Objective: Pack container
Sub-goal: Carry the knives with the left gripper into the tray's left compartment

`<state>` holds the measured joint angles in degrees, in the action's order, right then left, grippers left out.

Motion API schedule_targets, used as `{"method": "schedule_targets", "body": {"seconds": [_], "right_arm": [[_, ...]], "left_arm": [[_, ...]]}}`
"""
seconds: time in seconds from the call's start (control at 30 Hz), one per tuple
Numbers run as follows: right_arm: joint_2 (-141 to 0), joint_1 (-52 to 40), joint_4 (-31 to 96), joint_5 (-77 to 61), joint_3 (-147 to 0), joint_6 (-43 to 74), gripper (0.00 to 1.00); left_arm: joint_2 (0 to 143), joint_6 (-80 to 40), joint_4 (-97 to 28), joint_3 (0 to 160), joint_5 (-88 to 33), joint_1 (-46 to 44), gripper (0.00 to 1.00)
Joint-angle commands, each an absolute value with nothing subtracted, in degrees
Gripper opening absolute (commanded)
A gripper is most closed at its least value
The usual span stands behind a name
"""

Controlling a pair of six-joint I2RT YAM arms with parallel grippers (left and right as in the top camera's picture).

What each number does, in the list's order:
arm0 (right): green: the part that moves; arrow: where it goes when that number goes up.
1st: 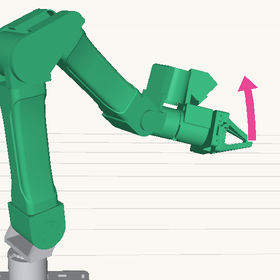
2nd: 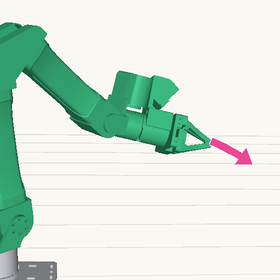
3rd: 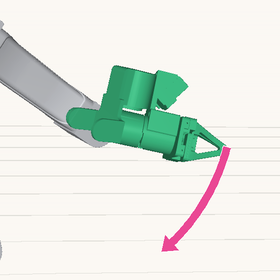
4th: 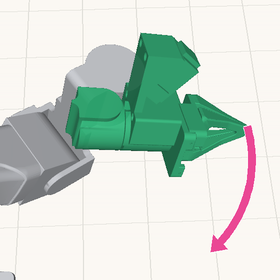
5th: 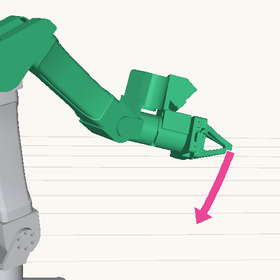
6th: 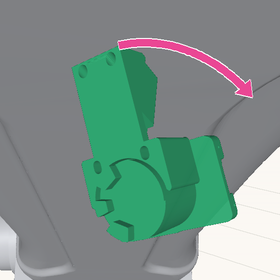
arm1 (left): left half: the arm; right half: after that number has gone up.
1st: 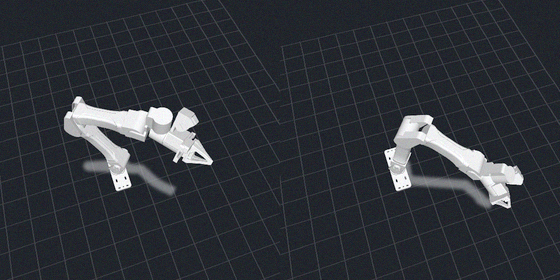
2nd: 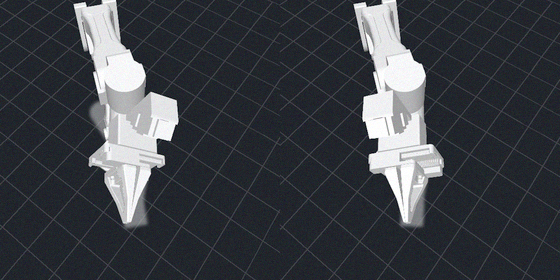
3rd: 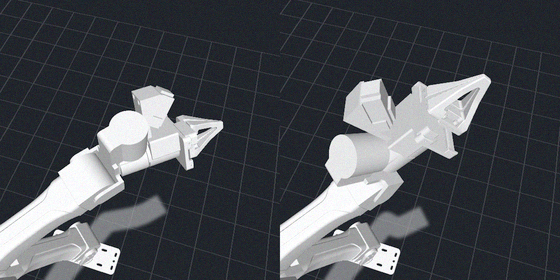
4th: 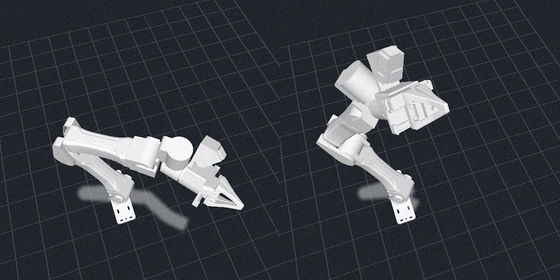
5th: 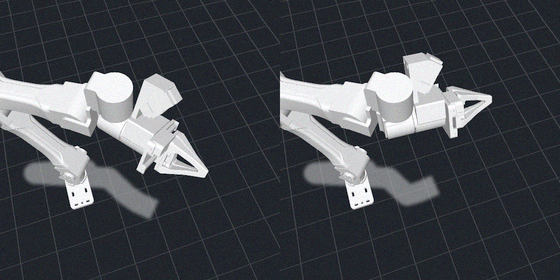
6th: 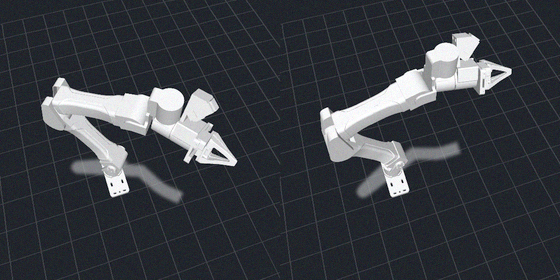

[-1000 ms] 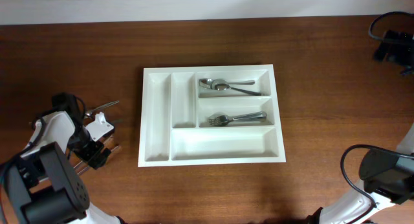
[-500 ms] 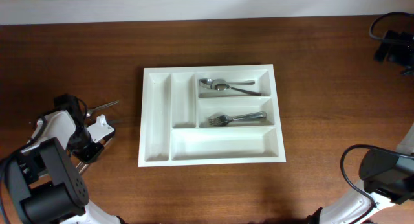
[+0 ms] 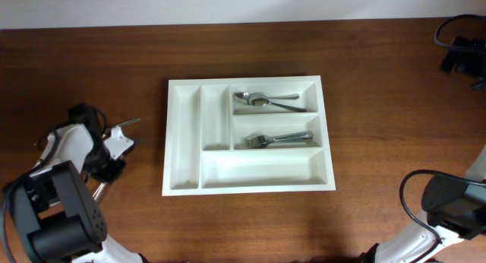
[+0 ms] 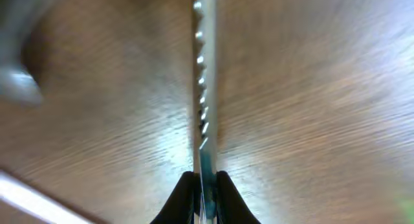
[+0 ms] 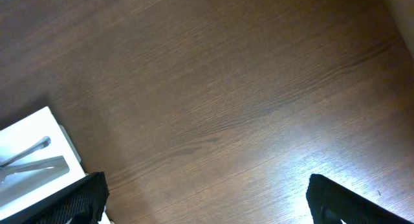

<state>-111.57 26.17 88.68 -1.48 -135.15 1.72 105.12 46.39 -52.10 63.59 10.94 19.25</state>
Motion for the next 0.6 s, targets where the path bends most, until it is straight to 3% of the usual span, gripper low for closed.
{"method": "schedule_targets", "body": {"seconds": [0.0,0.1,0.13,0.2,0.37,0.57], "right_arm": [[-111.70,26.37,88.47,-0.78,-135.22,2.44,0.99],[-111.70,26.37,88.47,-0.78,-135.22,2.44,0.99],[-111.70,26.35,88.49,-0.80,-135.22,2.46,0.99],[-111.70,26.26,88.49,-0.82,-135.22,2.46,0.99],[-111.70,26.26,88.51,-0.82,-135.22,2.46,0.99],[-111.70,26.26,88.75,-0.84,-135.22,2.46,0.99]], "left_arm": [[102.98,32.38,-56.55,71.18,10.37,15.73,0.02],[102.63,16.03,-67.96,83.44,10.35,9.91,0.02],[102.63,5.58,-73.73,91.46,7.90,5.72,0.02],[102.63,-0.84,-75.83,97.03,2.35,2.26,0.02],[102.63,-13.10,-71.77,103.96,-2.66,-7.07,0.02],[107.35,-16.08,-67.68,103.94,-0.67,-15.77,0.02]]}}
